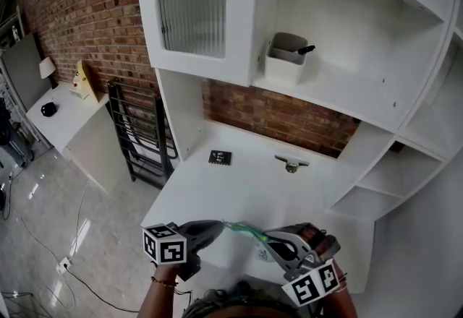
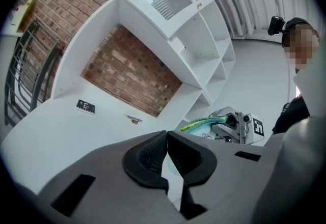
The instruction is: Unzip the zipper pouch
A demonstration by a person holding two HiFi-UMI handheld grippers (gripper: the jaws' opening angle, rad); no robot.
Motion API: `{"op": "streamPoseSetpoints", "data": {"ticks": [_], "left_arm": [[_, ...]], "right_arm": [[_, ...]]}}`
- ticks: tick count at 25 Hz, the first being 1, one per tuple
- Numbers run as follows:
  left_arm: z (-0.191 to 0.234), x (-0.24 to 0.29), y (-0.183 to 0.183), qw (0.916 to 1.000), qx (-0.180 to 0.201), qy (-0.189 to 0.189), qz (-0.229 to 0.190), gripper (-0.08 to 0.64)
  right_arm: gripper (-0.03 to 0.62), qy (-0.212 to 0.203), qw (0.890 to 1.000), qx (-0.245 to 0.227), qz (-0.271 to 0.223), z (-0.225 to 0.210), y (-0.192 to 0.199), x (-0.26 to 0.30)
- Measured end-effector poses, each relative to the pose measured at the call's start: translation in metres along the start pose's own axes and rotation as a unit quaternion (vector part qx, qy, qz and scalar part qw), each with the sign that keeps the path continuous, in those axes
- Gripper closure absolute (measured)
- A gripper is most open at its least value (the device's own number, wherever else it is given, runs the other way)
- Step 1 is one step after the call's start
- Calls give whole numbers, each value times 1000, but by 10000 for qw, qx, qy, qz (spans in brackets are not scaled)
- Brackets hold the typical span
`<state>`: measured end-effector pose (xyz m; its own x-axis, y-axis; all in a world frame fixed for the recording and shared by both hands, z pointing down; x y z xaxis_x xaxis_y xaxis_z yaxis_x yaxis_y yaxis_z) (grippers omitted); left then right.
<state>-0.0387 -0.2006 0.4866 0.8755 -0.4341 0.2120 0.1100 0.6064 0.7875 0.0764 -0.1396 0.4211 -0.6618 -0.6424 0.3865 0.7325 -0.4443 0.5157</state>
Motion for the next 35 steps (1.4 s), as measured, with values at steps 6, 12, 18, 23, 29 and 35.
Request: {"op": "streamPoseSetpoints", "data": {"ticks": [6, 12, 18, 23, 29, 35], "left_arm": [[1, -2, -1, 10000, -3, -11, -46, 557], [10, -10, 0, 9999, 12, -142, -42, 557], [9, -10, 1, 9998, 101, -161, -78, 557], [6, -10, -2, 9995, 212, -171, -161, 557], [3, -11, -9, 9961, 655, -386, -454, 556], [-1, -20, -18, 9928, 742, -356, -869, 528]], "right_arm": [[566, 31, 10000, 31, 12, -2, 4, -2], [566, 67, 9999, 128, 28, -6, 8, -4], [566, 68, 9998, 153, 50, -4, 13, -4], [566, 85, 9996, 284, 27, -7, 16, -4], [566, 159, 9987, 482, -45, -12, 18, -1], [566, 217, 9930, 1153, -166, -22, 35, 6]]}}
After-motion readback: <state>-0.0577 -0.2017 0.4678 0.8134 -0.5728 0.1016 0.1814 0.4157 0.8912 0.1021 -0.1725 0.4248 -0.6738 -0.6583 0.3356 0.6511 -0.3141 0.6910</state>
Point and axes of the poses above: the fingertips, and each gripper's own axes: x forward along the fingers, z to its left, y out of its underside, the point moved 2 cm from there along -x, backward along the fingers, and after that the axes turned 2 degrees about z, right-handed, at the moved point
